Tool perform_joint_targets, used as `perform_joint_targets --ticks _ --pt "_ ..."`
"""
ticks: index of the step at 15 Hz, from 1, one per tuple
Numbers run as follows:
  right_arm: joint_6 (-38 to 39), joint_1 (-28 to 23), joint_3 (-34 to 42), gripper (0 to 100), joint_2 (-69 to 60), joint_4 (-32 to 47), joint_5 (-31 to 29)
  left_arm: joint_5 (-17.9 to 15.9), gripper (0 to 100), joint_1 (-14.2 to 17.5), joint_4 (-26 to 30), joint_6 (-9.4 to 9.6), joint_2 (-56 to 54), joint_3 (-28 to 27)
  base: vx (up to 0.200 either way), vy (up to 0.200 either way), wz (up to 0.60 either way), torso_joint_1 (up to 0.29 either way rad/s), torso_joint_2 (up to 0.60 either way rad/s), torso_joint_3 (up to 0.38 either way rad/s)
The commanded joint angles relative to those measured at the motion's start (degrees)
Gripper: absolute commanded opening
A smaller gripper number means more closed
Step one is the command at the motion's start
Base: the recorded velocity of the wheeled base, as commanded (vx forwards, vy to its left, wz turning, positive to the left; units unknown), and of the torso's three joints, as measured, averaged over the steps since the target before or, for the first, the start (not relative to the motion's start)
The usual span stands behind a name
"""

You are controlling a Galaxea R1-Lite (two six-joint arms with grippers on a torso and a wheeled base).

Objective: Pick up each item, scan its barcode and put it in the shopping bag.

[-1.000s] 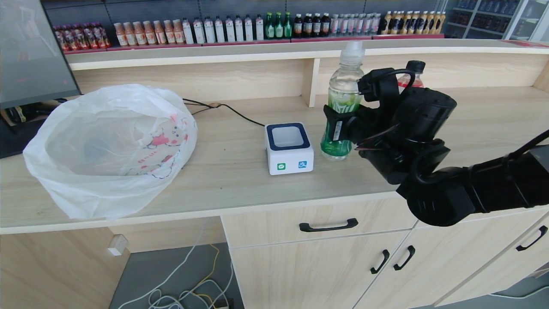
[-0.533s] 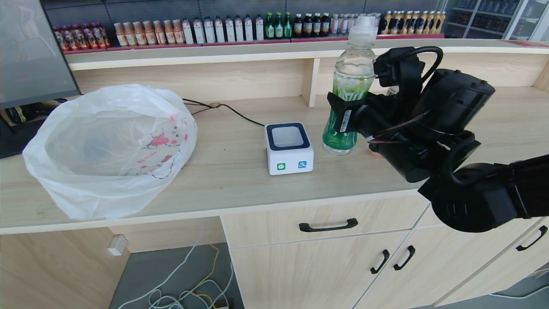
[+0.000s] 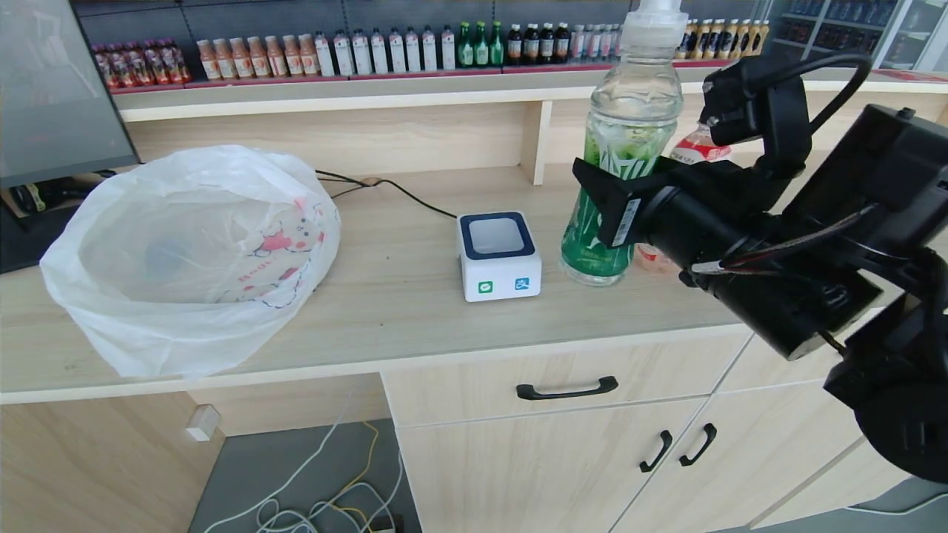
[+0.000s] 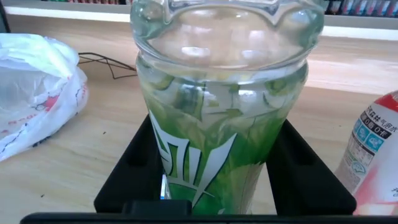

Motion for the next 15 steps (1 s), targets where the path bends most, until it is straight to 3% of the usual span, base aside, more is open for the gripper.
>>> perform_joint_targets --ticks 1,9,15 --pt "-0.2 4.2 6.0 0 -5.6 -0.1 0.0 0.0 100 0.0 0.0 -0.02 0.0 0.0 0.000 0.000 0.00 0.000 0.00 0.000" --pt "-5.3 15.4 22.6 0 -9.1 -9.1 0.1 0.0 100 0.0 0.0 -0.02 0.0 0.0 0.000 0.000 0.00 0.000 0.00 0.000" --pt "-11.4 21.2 27.7 0 -7.8 -16.9 0.0 0.0 100 0.0 0.0 -0.02 0.0 0.0 0.000 0.000 0.00 0.000 0.00 0.000"
